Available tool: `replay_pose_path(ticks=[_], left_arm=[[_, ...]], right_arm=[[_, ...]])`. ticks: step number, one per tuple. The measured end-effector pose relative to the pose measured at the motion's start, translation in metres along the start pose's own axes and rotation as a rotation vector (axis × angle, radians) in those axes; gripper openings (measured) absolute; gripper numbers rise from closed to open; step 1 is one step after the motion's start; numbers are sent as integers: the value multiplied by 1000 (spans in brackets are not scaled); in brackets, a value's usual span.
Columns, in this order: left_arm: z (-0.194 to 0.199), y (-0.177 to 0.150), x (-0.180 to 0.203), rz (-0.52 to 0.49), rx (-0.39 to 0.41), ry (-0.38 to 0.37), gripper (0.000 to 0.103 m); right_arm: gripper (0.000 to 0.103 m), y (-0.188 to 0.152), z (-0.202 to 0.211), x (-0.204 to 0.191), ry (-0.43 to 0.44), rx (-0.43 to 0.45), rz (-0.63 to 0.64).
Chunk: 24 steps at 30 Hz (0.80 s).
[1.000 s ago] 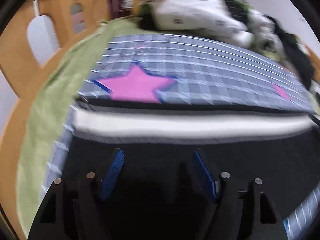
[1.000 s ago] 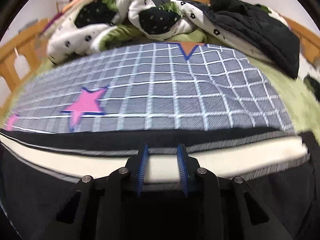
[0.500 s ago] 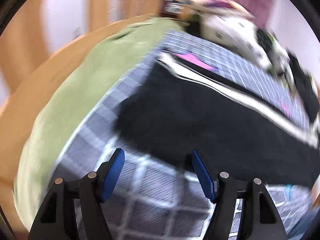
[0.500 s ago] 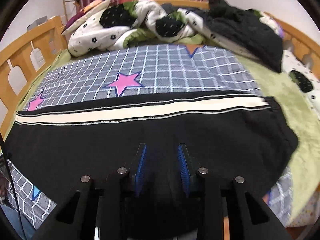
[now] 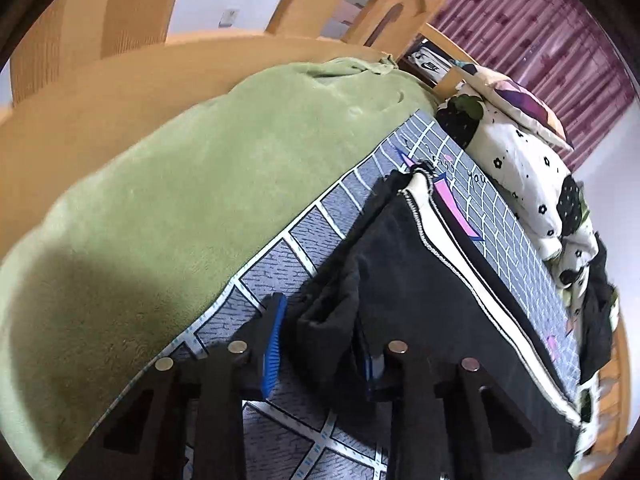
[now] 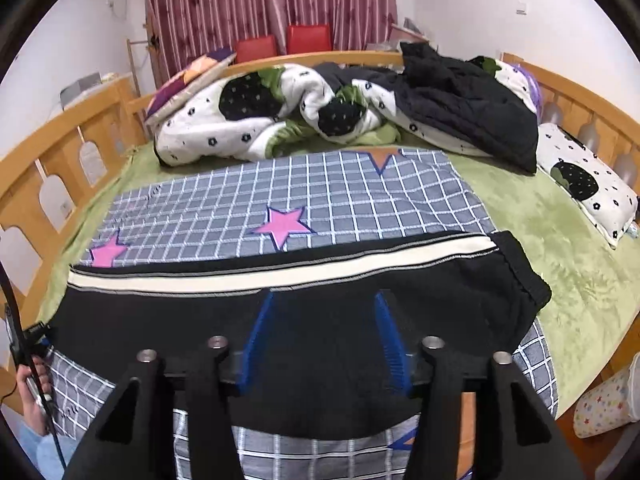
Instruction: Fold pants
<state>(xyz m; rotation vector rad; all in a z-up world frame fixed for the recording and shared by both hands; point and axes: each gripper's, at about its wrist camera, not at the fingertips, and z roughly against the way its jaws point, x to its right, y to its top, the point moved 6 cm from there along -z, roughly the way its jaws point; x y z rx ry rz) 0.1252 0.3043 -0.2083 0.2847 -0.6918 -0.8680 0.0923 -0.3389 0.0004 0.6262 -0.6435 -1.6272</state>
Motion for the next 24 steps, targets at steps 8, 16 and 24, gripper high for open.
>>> replay_pose_path(ticks=[8,16,24], left_arm=[[43,30,52,-173,81,123,23],[95,23,203,-529,242,244,21],[86,-105,375,-826,231,96,19]], right_arm=[[59,-23,-34,-1,43,-1,-7],[58,-38,-104,31,-2,-77,-4],[58,-32,-87,90,-43,2,-74]])
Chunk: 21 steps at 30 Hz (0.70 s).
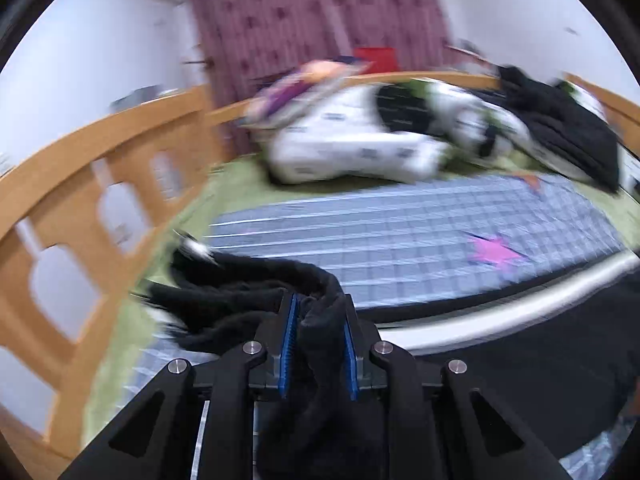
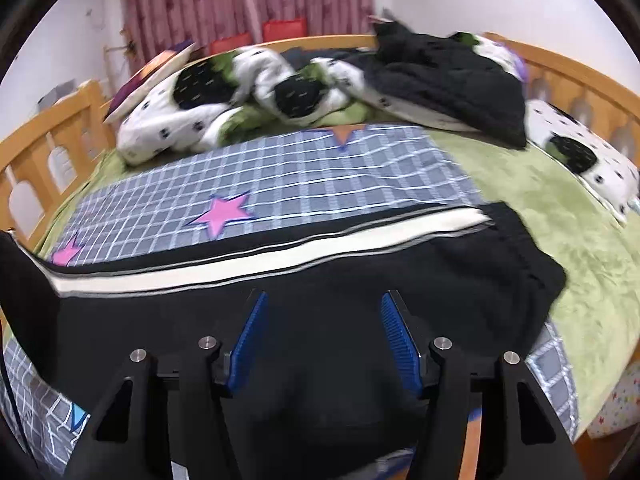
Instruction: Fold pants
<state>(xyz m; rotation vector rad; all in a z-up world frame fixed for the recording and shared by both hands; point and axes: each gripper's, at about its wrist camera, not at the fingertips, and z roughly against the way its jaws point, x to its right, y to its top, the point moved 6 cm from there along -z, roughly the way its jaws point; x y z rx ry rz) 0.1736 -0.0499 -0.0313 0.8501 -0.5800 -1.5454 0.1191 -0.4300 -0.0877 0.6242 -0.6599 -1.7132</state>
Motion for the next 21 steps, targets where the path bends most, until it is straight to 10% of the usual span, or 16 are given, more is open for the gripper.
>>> replay_pose_path(ticks=[7,10,15,21], left_arm=[[-13,-88,157,-148,-108,-185,19],[-13,-126,187,-237,-123,-147,20],[32,-126,178,-350,-69,-268,45],[56,-102,79,-255,-32,-208,70]], right_arm=[[58,-9,14,59,34,3,-222],[58,-13,13,66,51,-21,-265],[58,-14,13,50,89,-38,-264],[58,-10,6,-5,143,-61,-186]])
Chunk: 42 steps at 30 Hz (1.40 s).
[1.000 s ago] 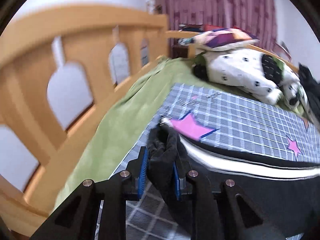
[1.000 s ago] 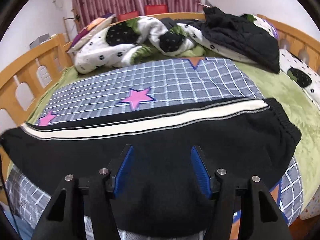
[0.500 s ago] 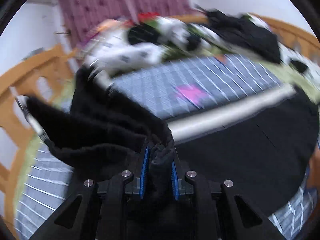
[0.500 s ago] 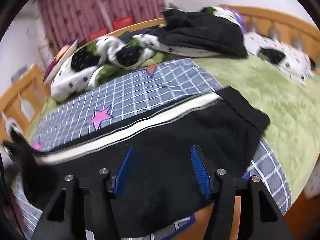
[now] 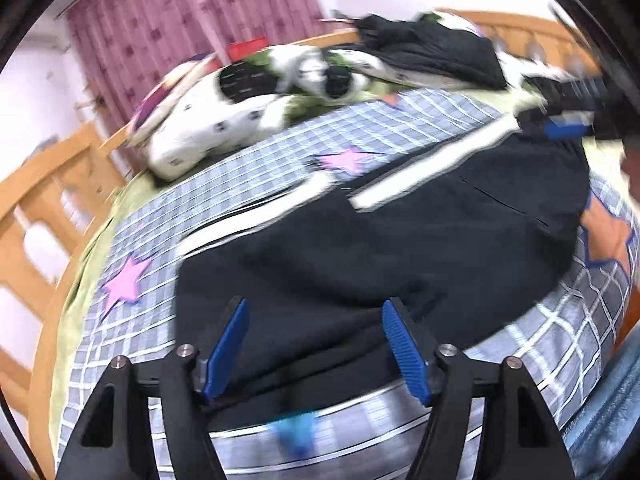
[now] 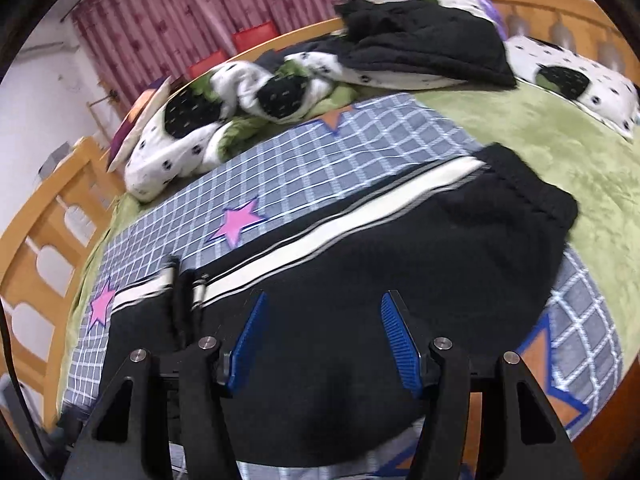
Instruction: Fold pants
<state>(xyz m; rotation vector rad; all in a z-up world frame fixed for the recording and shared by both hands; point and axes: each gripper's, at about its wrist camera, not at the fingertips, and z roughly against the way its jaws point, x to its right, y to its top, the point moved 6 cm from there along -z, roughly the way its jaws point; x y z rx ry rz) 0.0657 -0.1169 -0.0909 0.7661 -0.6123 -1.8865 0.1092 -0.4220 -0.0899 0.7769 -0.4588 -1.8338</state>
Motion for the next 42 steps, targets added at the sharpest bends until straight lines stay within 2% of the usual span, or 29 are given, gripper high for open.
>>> replay_pose_path(ticks=[5,7,10,11,14,17,19,23,26,28,30,31,33,36,39,42], left_arm=[[-11,-15,-111,230,-75,57,70],[-17,-33,-144,343,-93,40,70],[-20,-66,-166,477,-133,-19,70],[-21,-73,-167,483,-140,-31,70],[-20,-88,-162,403,-143,-41,70],[-20,-102,-148,333,-155,-96,70],[-20,-109,-143,323,-156,-133,70],[-23,-116,-136,334,-153,-139,70],[-32,-113,-127,349,-152,-165,70],[-38,-111,-121,346,-154,-153,70],[-47,-110,-118,324,-146,-100,70],[-51,-110,-118,314,-138,-57,70],[-56,-112,-119,322,-133,-20,72],[-59,-115,-126,377,-133,-30,72],[-59,-117,-132,408,-129,-36,72],[-58,-118,-133,411,-125,-26,72]], right_arm=[[58,-21,-21,-58,123,-89,75],[58,-35,-34,-81,178,-142,107],[58,-56,-55,-107,233,-215,139],[58,-64,-62,-113,241,-233,146],[58,-80,-78,-126,263,-263,149],[58,-92,-85,-135,274,-298,164],[58,-100,-87,-143,279,-315,191],[57,-109,-96,-155,234,-315,262],[58,-110,-103,-154,211,-316,258],[57,-109,-106,-153,208,-305,240],[51,-110,-109,-155,187,-292,255],[45,-110,-112,-156,167,-284,279],[38,-110,-116,-156,144,-270,311],[32,-108,-122,-150,155,-265,282],[21,-104,-115,-148,161,-246,267],[15,-94,-99,-145,213,-215,241]])
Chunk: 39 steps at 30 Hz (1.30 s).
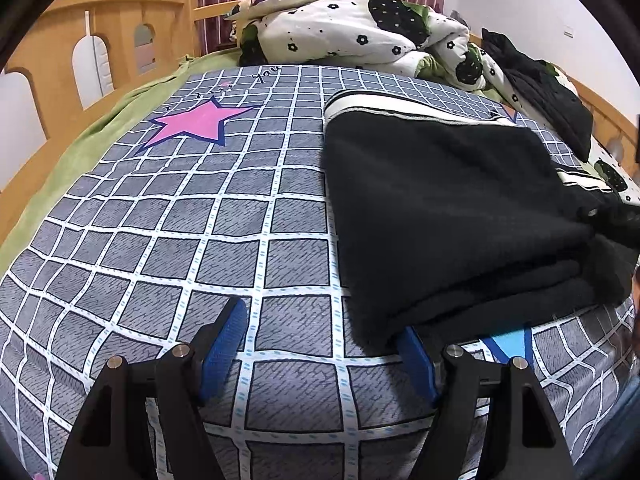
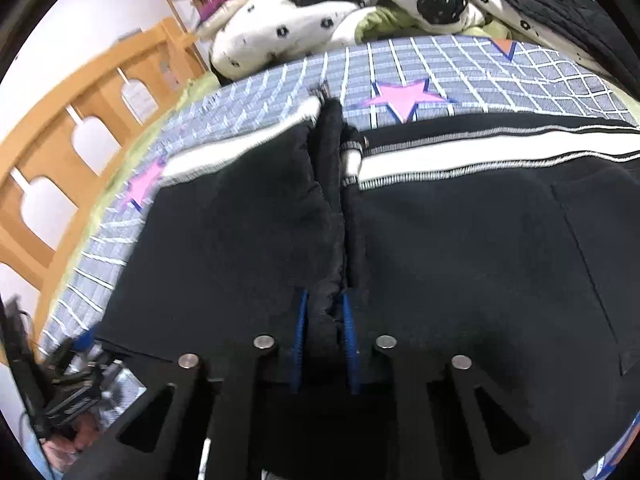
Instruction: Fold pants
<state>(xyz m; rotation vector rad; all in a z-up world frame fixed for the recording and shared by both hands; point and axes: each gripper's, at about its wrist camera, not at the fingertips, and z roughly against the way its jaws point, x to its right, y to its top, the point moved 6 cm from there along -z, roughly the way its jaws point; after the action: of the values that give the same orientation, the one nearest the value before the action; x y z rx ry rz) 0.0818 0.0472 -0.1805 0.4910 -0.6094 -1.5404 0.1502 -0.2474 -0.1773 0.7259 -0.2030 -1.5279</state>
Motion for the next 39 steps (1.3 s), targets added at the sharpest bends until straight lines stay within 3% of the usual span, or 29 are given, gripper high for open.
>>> replay_pose_path(ticks=[4,7,10,17,20,23,26,28,32,34,36,39], left_arm=[[1,0,1,-10,8,17,72],[0,0,0,-2,5,23,72],[1,1,-1,11,-1,16,72],[0,2,0,16,-2,19,72],[-1,1,1,11,-5,28,72],[0,2,2,0,5,36,72],[2,1,3,-32,28,51,72],[6,1,7,-63,51,51,72],[15,1,18,-107,91,42,72],[16,2,23,-110,85,19,72],[14,2,23,-108,72,47,72],[4,0,16,-84,38,90,72]], right_arm=[[15,5,24,5,74,36,-51],[18,-5,12,8,78,-46,-67],[41,-12,2,16,31,-76,-78],[47,-19,-8,19,78,-99,-123],[46,-16,-23,10,47,-85,-44],[24,-14,-22,0,1,-59,-7],[17,-4,2,-2,45,14,-39],[16,6,26,-2,102,66,-52],[15,11,51,11,107,107,-76],[15,6,52,22,87,98,-86],[16,2,55,30,86,105,-91],[24,-7,42,35,119,18,-133]])
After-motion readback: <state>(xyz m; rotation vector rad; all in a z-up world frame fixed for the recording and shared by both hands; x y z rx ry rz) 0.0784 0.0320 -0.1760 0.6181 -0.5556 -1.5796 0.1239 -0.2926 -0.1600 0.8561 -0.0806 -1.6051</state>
